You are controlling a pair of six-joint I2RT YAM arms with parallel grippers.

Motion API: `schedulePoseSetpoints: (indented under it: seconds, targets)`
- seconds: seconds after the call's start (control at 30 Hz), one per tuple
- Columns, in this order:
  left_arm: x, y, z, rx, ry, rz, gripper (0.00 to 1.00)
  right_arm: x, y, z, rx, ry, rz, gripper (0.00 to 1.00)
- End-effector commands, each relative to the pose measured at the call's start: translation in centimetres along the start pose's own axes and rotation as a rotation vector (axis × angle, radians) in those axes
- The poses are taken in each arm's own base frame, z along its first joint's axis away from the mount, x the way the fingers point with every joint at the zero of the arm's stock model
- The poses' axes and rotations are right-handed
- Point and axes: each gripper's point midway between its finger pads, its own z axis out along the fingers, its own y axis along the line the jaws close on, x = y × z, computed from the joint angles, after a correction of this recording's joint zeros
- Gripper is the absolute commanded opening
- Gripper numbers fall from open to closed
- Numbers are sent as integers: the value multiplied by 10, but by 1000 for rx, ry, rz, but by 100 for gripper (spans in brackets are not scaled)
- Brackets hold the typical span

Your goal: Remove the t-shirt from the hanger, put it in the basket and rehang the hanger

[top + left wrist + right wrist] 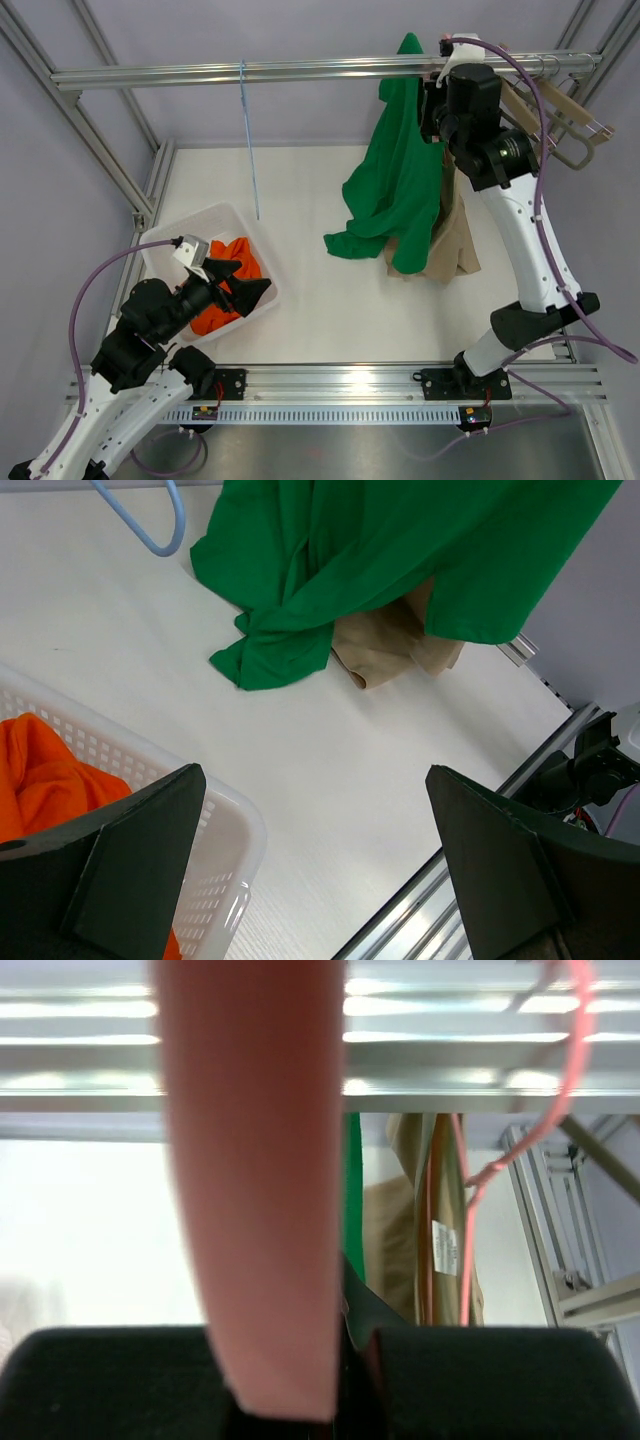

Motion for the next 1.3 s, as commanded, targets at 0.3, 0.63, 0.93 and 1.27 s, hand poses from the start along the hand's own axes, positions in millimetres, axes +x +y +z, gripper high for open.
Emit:
schedulePoseSetpoints:
  seconds: [0.3, 0.63, 0.93, 1.27]
  targets:
    - [-8, -11, 6, 57, -14, 10, 99, 8, 10, -42, -107, -141, 103, 0]
    - [-22, -41, 11, 194, 15, -18, 99, 48, 71, -74, -243, -179, 171, 0]
    - [-29, -82, 28, 222, 71, 7, 99, 27, 120, -97, -286, -250, 279, 0]
    - [-6, -165, 62, 233, 129, 105, 99, 2, 139, -114, -334, -302, 392, 0]
